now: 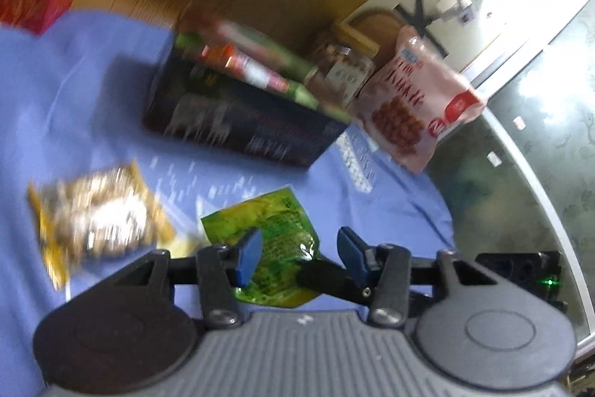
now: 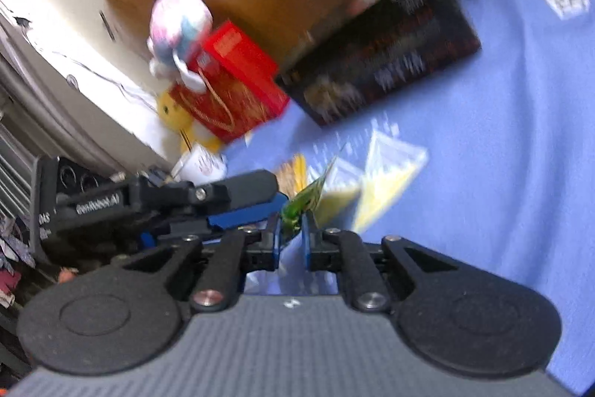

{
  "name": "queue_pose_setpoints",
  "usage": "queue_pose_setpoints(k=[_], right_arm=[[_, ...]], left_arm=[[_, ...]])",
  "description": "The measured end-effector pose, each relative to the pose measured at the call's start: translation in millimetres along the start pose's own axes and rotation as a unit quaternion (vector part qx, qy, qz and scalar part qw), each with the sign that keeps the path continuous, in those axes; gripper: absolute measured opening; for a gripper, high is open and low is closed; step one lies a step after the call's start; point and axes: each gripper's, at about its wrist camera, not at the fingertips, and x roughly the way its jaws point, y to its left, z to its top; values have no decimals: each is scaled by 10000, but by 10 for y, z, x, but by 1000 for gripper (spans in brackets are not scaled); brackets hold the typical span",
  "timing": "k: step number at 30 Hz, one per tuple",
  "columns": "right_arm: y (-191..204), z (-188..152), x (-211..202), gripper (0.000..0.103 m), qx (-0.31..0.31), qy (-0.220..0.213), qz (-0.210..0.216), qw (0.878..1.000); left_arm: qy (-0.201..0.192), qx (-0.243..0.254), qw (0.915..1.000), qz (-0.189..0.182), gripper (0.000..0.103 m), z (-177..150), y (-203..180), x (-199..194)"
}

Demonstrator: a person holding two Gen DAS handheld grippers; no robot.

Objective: Organize snacks
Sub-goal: 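Carry the green vacuum pack over the tin box and release it, then grasp the yellow-edged nut pack with the left gripper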

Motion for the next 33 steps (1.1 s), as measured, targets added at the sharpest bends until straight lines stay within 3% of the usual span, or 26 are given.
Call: queue_pose_setpoints(k=[7, 11, 15, 18, 20, 21, 27, 30, 33], right_arm=[[279, 584, 107, 14, -629, -530, -64, 9966], [416, 935, 383, 13, -1134, -800, -362, 9897], [416, 1166, 759, 14, -1431, -842, -760, 9832], [401, 1194, 1041, 17, -1806, -690, -1109, 9748], [390, 1196, 1163, 20, -1999, -598, -1276, 9696], [376, 1196, 1167, 27, -2007, -588, -1341, 9686], [359, 956, 702, 27, -1639, -1028, -1049, 9755], [324, 669, 602, 30, -1535, -746, -824, 9819], [239, 453, 719, 33, -1327, -196, -652, 9888]], left_arm=[[-508, 343, 9981, 82, 45, 750, -97, 3], [-668, 353, 9969, 198, 45, 1118, -7, 141], [-675, 343, 9960, 466, 45, 1282, 157, 343], [-598, 333, 9950, 734, 47, 1262, 256, 438], [-680, 293, 9954, 603, 48, 1208, 320, 327], [-759, 289, 9953, 535, 48, 1171, 334, 227], [-1037, 57, 9931, 539, 48, 809, 529, -389], [-929, -262, 9923, 780, 48, 554, 719, -542], [-781, -612, 9903, 977, 48, 268, 908, -624]])
